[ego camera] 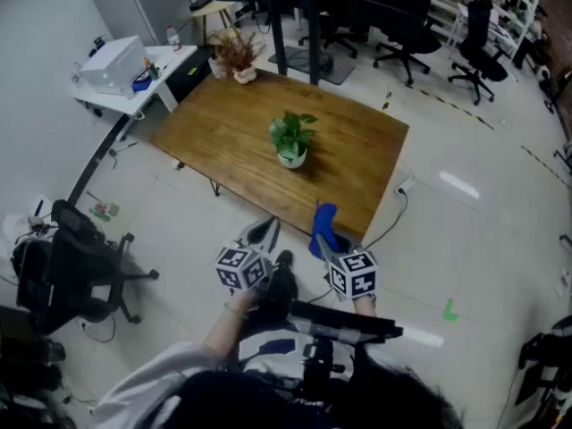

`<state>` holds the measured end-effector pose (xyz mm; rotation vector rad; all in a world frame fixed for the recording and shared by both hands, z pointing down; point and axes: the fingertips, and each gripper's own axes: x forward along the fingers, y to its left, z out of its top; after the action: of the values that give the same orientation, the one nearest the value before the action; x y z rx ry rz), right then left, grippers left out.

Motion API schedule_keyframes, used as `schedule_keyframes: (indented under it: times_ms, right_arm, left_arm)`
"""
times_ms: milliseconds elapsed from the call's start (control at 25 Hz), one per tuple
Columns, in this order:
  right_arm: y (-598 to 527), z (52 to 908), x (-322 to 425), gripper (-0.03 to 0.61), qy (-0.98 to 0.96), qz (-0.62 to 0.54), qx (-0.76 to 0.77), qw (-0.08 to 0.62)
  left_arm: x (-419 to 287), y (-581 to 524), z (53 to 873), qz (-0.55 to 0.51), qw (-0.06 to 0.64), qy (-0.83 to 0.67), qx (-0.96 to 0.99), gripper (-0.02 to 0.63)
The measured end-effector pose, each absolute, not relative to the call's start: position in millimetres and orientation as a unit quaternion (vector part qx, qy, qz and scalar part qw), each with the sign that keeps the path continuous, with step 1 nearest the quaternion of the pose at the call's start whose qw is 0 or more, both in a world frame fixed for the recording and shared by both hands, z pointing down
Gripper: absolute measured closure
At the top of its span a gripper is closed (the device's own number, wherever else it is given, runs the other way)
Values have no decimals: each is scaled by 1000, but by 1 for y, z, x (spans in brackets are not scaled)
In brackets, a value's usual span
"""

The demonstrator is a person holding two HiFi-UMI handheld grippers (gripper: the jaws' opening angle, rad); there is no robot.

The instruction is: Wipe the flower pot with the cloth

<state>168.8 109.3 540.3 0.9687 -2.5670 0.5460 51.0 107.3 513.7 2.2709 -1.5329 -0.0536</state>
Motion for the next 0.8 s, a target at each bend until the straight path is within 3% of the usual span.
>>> schedule_keyframes:
  times_ms: [360, 800]
  right_arm:
    - [13, 545, 130, 508, -891, 206, 365, 174]
    - [-108, 566, 97, 508, -861, 173, 417, 236]
  left_arm:
    - [0, 9, 521, -9, 213, -540, 814, 606]
    - [-44, -90, 561, 14, 269, -488, 830, 606]
